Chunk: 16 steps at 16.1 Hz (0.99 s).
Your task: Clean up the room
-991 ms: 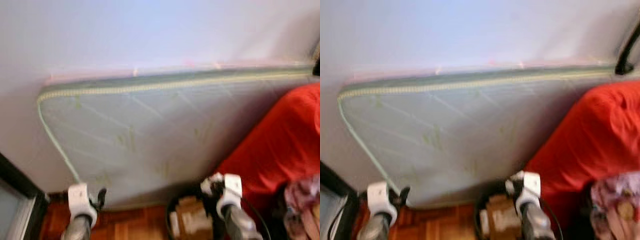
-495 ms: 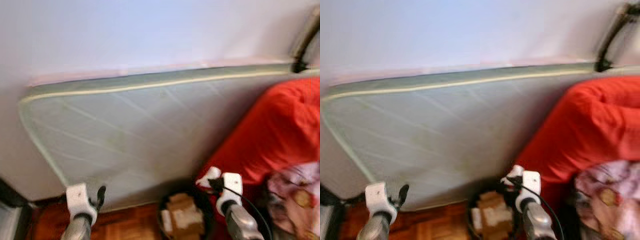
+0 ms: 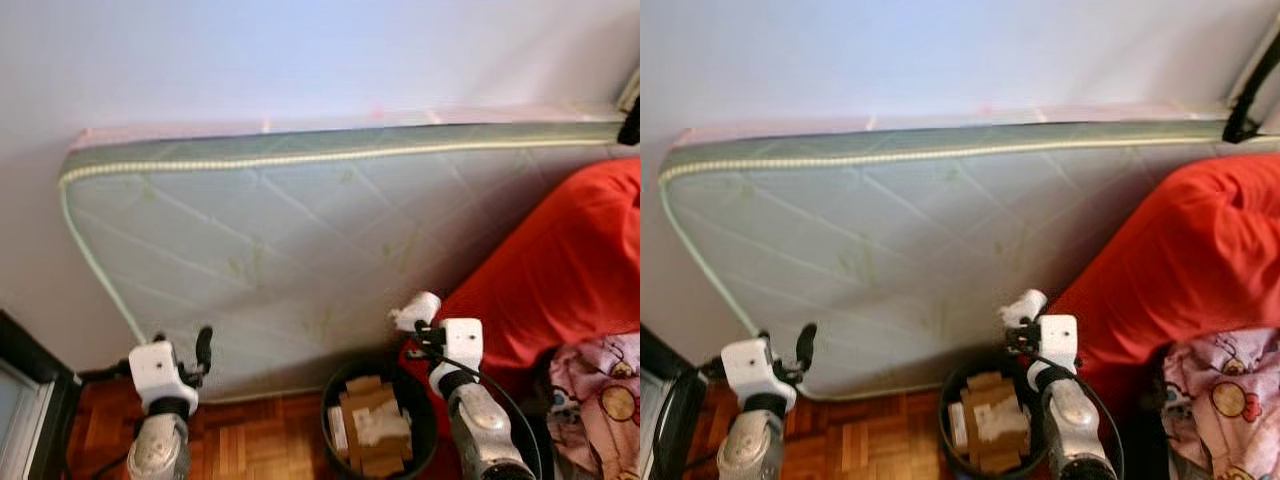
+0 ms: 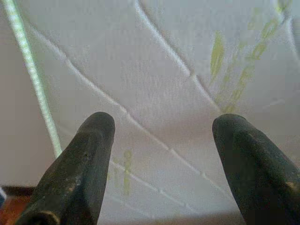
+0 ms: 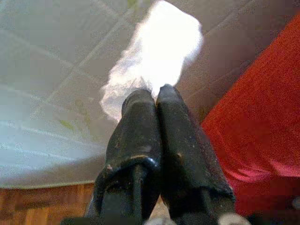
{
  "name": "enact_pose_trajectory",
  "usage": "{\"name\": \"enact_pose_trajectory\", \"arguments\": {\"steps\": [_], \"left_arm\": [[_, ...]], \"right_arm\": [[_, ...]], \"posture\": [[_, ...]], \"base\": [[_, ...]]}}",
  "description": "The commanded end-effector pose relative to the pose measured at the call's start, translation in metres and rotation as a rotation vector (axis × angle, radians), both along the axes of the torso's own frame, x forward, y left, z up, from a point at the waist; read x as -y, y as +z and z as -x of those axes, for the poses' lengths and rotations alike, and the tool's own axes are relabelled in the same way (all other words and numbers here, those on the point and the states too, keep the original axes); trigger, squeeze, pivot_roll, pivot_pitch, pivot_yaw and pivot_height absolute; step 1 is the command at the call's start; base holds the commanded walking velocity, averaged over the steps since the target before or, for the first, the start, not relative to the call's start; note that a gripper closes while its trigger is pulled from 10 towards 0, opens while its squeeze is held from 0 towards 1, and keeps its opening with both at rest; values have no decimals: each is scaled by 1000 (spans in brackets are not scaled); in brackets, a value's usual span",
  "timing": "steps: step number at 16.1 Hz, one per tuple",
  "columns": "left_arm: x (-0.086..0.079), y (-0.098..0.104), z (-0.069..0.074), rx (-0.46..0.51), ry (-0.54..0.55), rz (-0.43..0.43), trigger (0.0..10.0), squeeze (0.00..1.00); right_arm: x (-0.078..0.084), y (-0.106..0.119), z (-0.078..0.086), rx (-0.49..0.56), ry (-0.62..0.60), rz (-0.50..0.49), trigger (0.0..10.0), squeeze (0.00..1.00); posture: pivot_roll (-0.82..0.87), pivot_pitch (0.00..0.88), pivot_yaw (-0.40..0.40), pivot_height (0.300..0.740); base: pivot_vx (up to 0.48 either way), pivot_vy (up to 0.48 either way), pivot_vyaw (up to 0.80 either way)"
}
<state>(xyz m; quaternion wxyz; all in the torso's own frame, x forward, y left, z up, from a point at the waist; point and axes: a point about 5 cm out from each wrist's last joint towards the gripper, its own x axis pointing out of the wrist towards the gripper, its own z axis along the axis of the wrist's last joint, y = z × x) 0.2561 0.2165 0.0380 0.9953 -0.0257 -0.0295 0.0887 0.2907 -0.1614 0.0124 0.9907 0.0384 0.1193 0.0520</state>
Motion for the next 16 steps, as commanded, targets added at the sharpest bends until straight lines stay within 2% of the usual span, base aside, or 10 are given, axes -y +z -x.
{"name": "enact_pose_trajectory", "arguments": {"steps": [1,3,7,9,12,16], "left_arm": [[3,4,1,9,-8,-11,10000,0],[2,8,3,25,-4,-19,10000,0],[5,17,10,10,-18,-34,10000,0],[7,20,11,2,-42,-53,10000,0],[8,20,12,-29,-68,-55,10000,0],[10,22,10,-60,-85,-49,10000,0]], "right_arm": [[1,-1,2,5,2,10,10000,0],[0,-1,3,5,9,12,10000,0],[0,0,1,16,-6,15,10000,0],[-1,-6,5,-22,-19,6,10000,0],[0,-7,10,4,-46,-1,10000,0],[0,-7,7,-8,-53,7,10000,0]], "posture": [[65,114,-90,720],[70,106,-93,695],[75,93,-86,695],[77,95,-75,690],[73,106,-63,675],[76,124,-64,675]], "base": [[0,0,0],[0,0,0],[0,0,0],[0,0,0],[0,0,0],[0,0,0]]}}
